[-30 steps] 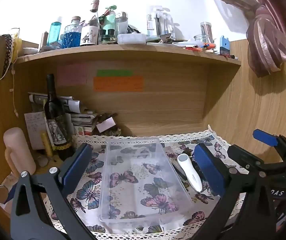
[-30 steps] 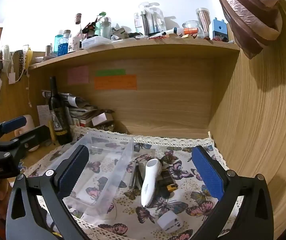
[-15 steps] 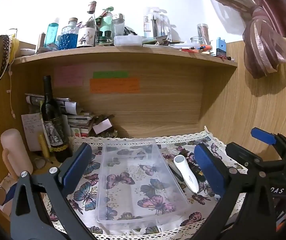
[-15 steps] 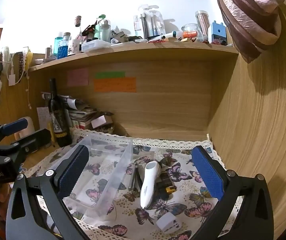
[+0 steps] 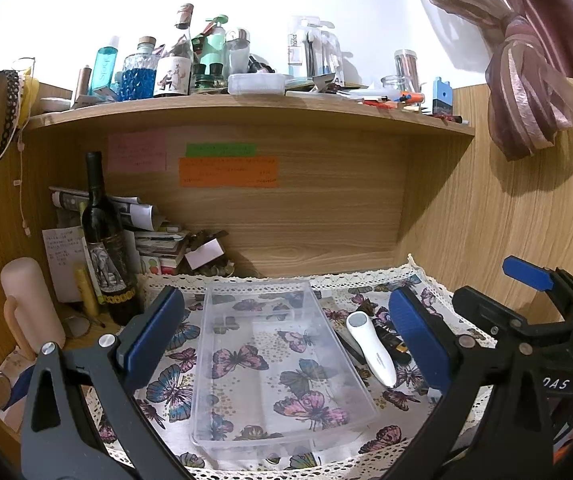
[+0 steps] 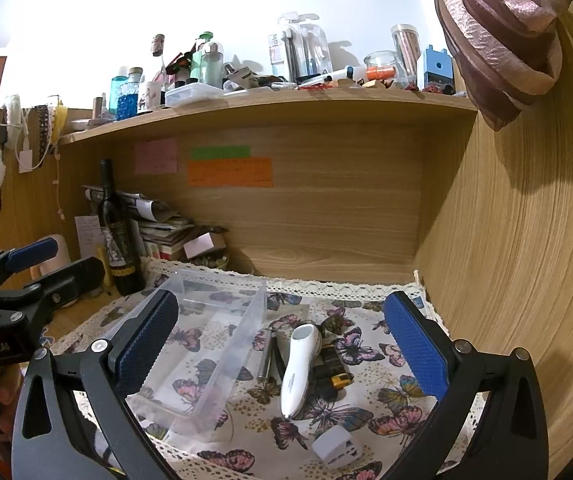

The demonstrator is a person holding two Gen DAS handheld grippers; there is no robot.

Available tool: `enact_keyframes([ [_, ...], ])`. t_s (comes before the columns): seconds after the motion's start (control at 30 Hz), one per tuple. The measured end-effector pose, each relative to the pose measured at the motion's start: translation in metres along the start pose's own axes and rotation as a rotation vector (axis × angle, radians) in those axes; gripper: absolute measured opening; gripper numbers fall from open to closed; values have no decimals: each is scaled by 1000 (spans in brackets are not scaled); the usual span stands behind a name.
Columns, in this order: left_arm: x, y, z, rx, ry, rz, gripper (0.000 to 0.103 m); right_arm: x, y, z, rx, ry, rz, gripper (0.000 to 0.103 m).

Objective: Organize rigid objects

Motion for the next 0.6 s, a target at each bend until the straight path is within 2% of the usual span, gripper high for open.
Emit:
enact_keyframes([
  [0.6, 0, 1, 1, -2, 11, 3, 103, -1, -1, -4, 4, -3, -5, 103],
])
Point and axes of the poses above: each gripper's, at about its wrist camera, not at the fingertips, and x roughly against the way its jaws point, z to its right, y to its underside, the point moved 4 cm from there along -x, roughly the way its jaws point, and after that the axes turned 9 degrees about -z, right-handed, at the moved point
